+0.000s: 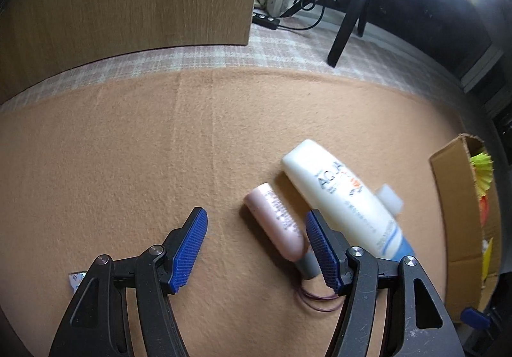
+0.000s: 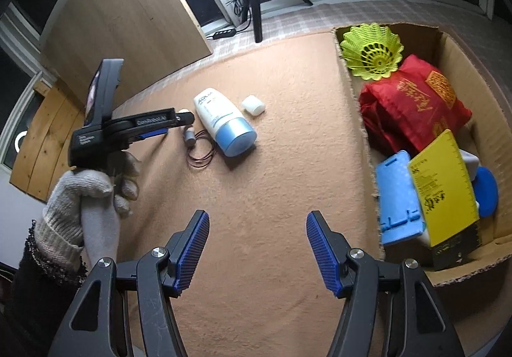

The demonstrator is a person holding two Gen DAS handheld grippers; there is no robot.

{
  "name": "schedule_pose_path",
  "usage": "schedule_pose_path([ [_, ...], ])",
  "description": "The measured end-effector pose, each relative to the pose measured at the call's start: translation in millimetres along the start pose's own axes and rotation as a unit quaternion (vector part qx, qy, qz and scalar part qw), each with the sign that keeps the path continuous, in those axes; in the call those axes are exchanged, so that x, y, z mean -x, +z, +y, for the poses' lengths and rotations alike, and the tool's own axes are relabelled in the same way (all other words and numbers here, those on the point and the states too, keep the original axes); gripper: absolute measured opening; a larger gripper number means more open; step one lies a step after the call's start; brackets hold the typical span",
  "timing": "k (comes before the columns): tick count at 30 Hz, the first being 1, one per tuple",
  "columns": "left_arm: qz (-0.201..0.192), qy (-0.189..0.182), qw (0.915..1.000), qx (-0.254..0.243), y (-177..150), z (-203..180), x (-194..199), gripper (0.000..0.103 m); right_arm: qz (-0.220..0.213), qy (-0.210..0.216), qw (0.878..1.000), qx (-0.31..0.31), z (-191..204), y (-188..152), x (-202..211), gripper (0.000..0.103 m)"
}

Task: Organize objects
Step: 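Move the left tool to the pink tube with grey cap and close on it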

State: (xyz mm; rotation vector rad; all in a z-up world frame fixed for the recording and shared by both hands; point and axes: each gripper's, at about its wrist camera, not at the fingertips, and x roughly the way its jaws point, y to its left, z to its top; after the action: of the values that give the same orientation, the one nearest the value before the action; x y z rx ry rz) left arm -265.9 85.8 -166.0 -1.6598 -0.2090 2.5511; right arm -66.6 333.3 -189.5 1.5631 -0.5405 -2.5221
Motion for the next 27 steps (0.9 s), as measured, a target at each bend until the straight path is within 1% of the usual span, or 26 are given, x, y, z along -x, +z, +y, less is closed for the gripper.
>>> schedule_pose_path([
  [2,-0.001,-0.002,1.0000,0.002,-2.5,4.4,-0.4,0.066,0.000,0.004,1.000,0.007,4.8,1.6,-1.7,0.059],
  [5,-0.001,0.000,1.0000,0.001,-5.7,11.5,0.3,0.060,0.001,0.015,1.000,0.021,14.0,5.1,-5.1,0.059],
  [7,-0.004,-0.003,1.0000,0.001,-9.2,16.6,3.0,0.054,0.003,0.026,0.999,0.029,20.5,8.9,-8.5,0.059],
  [9,-0.007,-0.006,1.0000,0.000,-14.4,21.1,6.3,0.045,0.004,0.032,0.999,0.038,27.5,13.8,-12.6,0.059],
  [10,-0.007,-0.006,1.0000,-0.003,-17.0,22.2,7.4,0.042,0.005,0.033,0.999,0.041,30.6,16.3,-14.9,0.059],
  [12,-0.010,-0.006,0.9999,-0.011,-22.5,23.7,9.7,0.029,0.006,0.039,0.998,0.046,36.1,20.7,-19.5,0.059],
  [13,-0.010,-0.006,0.9998,-0.015,-27.1,24.6,11.3,0.025,0.006,0.043,0.998,0.048,38.5,23.2,-21.6,0.059],
  [21,-0.008,-0.032,0.9992,-0.024,-56.5,27.7,23.2,0.015,0.018,0.069,0.995,0.076,63.1,43.0,-46.2,0.058],
  [24,-0.011,-0.046,0.9987,-0.019,-65.3,31.6,31.8,0.016,0.028,0.069,0.993,0.088,72.2,46.9,-57.8,0.053],
  [25,-0.013,-0.047,0.9986,-0.021,-65.7,31.6,36.0,0.019,0.030,0.069,0.993,0.090,74.2,46.8,-60.9,0.053],
  [26,-0.015,-0.046,0.9986,-0.021,-64.7,30.4,38.9,0.032,0.033,0.070,0.993,0.090,75.5,46.7,-63.4,0.052],
  [27,-0.021,-0.049,0.9983,-0.022,-62.8,31.0,42.9,0.050,0.035,0.072,0.993,0.090,76.6,46.1,-65.6,0.052],
])
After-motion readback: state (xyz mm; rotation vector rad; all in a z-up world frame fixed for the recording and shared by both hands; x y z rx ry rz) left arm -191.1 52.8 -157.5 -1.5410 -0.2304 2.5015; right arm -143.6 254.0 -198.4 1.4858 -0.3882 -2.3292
